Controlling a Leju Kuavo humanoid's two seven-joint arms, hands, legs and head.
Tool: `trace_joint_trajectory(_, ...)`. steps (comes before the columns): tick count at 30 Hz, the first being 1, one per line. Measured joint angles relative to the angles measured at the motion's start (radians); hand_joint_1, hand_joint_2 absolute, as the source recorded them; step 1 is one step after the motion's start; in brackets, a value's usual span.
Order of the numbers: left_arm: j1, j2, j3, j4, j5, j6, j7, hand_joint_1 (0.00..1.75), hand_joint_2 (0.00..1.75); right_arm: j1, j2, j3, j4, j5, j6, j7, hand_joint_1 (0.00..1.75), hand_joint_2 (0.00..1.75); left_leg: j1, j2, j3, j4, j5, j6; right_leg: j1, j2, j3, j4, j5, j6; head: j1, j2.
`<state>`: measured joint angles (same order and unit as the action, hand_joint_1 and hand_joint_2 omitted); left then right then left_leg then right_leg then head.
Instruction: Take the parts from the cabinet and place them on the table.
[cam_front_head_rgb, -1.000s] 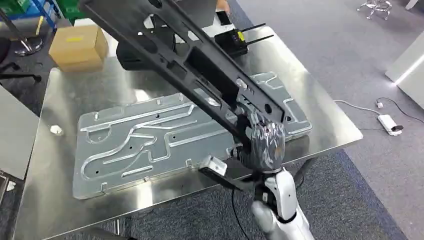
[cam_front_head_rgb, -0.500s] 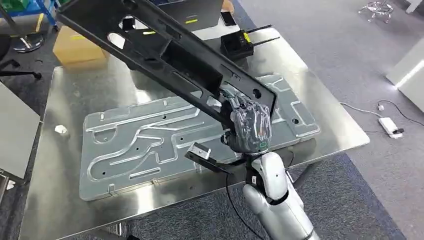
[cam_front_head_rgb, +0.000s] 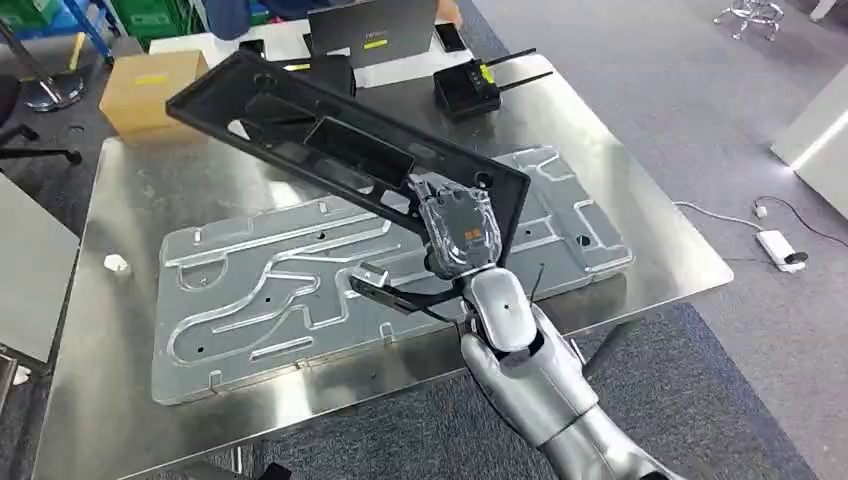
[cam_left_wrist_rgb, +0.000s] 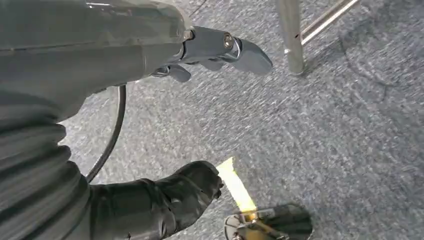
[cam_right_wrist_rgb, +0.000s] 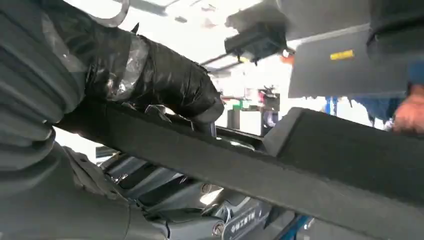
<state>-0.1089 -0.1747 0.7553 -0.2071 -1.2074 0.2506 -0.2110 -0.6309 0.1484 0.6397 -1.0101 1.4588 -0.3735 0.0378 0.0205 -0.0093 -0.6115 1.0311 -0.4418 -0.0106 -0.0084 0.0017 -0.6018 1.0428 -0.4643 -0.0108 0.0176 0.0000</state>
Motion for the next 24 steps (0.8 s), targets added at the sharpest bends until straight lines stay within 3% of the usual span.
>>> trace_joint_trajectory(2, 0.002, 0.000, 0.000, 0.000, -0.005, -0.002, 0.000, 0.00, 1.75, -0.008, 0.003, 0.001, 0.044, 0.015, -0.002, 0.010, 1.75, 1.75, -0.003, 0.000, -0.001, 0.001, -0.001, 0.009, 0.001, 0.000, 0.004, -0.005, 0.003, 0.008, 0.000, 0.000)
trace_joint_trajectory(4, -0.001, 0.000, 0.000, 0.000, -0.006, -0.002, 0.000, 0.00, 1.75, -0.016, 0.005, 0.002, 0.084, 0.026, -0.003, 0.016, 1.75, 1.75, 0.004, 0.001, 0.005, -0.011, 0.007, 0.026, -0.005, -0.001, -0.001, 0.009, -0.011, 0.019, 0.000, 0.000)
trace_joint_trajectory(5, -0.003, 0.000, 0.000, 0.000, -0.007, -0.002, 0.000, 0.00, 1.75, -0.023, 0.005, 0.002, 0.103, 0.029, -0.003, 0.018, 1.75, 1.75, 0.004, 0.001, 0.005, -0.011, 0.007, 0.035, -0.005, -0.001, -0.019, 0.049, -0.039, 0.021, 0.001, 0.000)
trace_joint_trajectory(7, -0.004, 0.000, 0.000, 0.000, -0.007, -0.002, 0.000, 0.00, 1.75, -0.030, 0.005, 0.002, 0.137, 0.032, -0.003, 0.019, 1.75, 1.75, 0.001, 0.001, 0.005, -0.011, 0.006, 0.041, -0.005, -0.001, -0.096, 0.211, -0.115, 0.027, 0.000, 0.000)
trace_joint_trajectory(8, -0.004, 0.000, 0.000, 0.000, -0.007, -0.003, 0.000, 0.00, 1.75, -0.029, 0.005, 0.002, 0.148, 0.032, -0.002, 0.019, 1.75, 1.75, 0.000, 0.001, 0.004, -0.011, 0.005, 0.041, -0.005, -0.001, -0.133, 0.282, -0.138, 0.028, 0.001, 0.000)
trace_joint_trajectory(9, -0.003, 0.000, 0.000, 0.000, -0.007, -0.004, 0.000, 0.00, 1.75, -0.029, 0.005, 0.002, 0.163, 0.032, -0.001, 0.020, 1.75, 1.75, -0.002, 0.001, 0.005, -0.010, 0.005, 0.042, -0.005, -0.001, -0.155, 0.317, -0.137, 0.027, 0.000, 0.000)
trace_joint_trajectory(10, -0.003, 0.000, 0.000, 0.000, -0.007, -0.005, 0.000, 0.00, 1.75, -0.030, 0.005, 0.002, 0.177, 0.032, -0.001, 0.021, 1.75, 1.75, -0.003, 0.000, 0.006, -0.010, 0.004, 0.043, -0.004, -0.001, -0.150, 0.299, -0.113, 0.024, 0.001, 0.000)
trace_joint_trajectory(11, -0.003, 0.000, 0.000, 0.000, -0.007, -0.005, -0.001, 0.00, 1.75, -0.031, 0.006, 0.002, 0.189, 0.031, -0.001, 0.022, 1.75, 1.75, -0.005, -0.001, 0.008, -0.010, 0.003, 0.043, -0.004, -0.001, -0.122, 0.235, -0.068, 0.018, 0.000, 0.000)
trace_joint_trajectory(13, -0.004, 0.000, 0.000, 0.000, -0.007, -0.006, -0.002, 0.00, 1.75, -0.033, 0.008, 0.002, 0.204, 0.029, -0.001, 0.026, 1.75, 1.75, -0.009, -0.003, 0.013, -0.010, 0.000, 0.041, 0.004, -0.001, -0.033, 0.046, 0.024, 0.000, 0.001, 0.000)
trace_joint_trajectory(14, -0.003, -0.004, 0.000, 0.000, -0.008, -0.007, -0.002, 0.00, 1.75, -0.035, 0.008, 0.002, 0.211, 0.028, -0.001, 0.026, 1.75, 1.75, -0.009, -0.002, 0.011, -0.010, 0.000, 0.039, 0.008, -0.001, -0.014, 0.010, 0.010, -0.008, -0.002, 0.000)
trace_joint_trajectory(18, -0.004, -0.004, 0.000, 0.000, -0.008, -0.013, -0.002, 0.00, 1.75, -0.039, 0.013, 0.002, 0.240, 0.026, -0.002, 0.027, 1.75, 1.75, -0.009, 0.000, 0.012, -0.019, 0.005, 0.017, 0.015, 0.000, -0.011, -0.009, 0.018, -0.014, -0.001, 0.000)
trace_joint_trajectory(19, -0.004, -0.003, 0.000, 0.000, -0.008, -0.013, -0.002, 0.00, 1.75, -0.038, 0.016, 0.002, 0.243, 0.026, -0.002, 0.029, 1.75, 1.75, -0.011, 0.001, 0.008, -0.016, -0.005, 0.012, -0.002, -0.002, 0.000, -0.029, 0.028, -0.019, -0.001, 0.000)
trace_joint_trajectory(20, -0.004, -0.002, 0.000, 0.000, -0.008, -0.013, -0.002, 0.00, 1.75, -0.041, 0.017, 0.002, 0.251, 0.025, -0.002, 0.029, 1.75, 1.75, -0.011, 0.002, 0.003, 0.010, -0.023, 0.008, -0.001, -0.002, 0.006, -0.037, 0.030, -0.024, -0.002, 0.000)
trace_joint_trajectory(23, -0.004, -0.002, 0.000, 0.000, -0.009, -0.013, -0.002, 0.00, 1.75, -0.045, 0.025, 0.002, 0.273, 0.017, -0.007, 0.029, 1.75, 1.75, -0.005, 0.003, -0.099, 0.228, -0.126, -0.004, 0.000, -0.004, 0.005, -0.036, 0.029, -0.029, -0.003, 0.000)
trace_joint_trajectory(24, -0.003, -0.002, 0.000, 0.000, -0.010, -0.014, -0.002, 0.00, 1.75, -0.043, 0.026, 0.002, 0.285, 0.016, -0.007, 0.028, 1.75, 1.75, -0.004, 0.003, -0.127, 0.279, -0.137, -0.008, 0.001, -0.004, 0.005, -0.035, 0.029, -0.028, -0.004, 0.000)
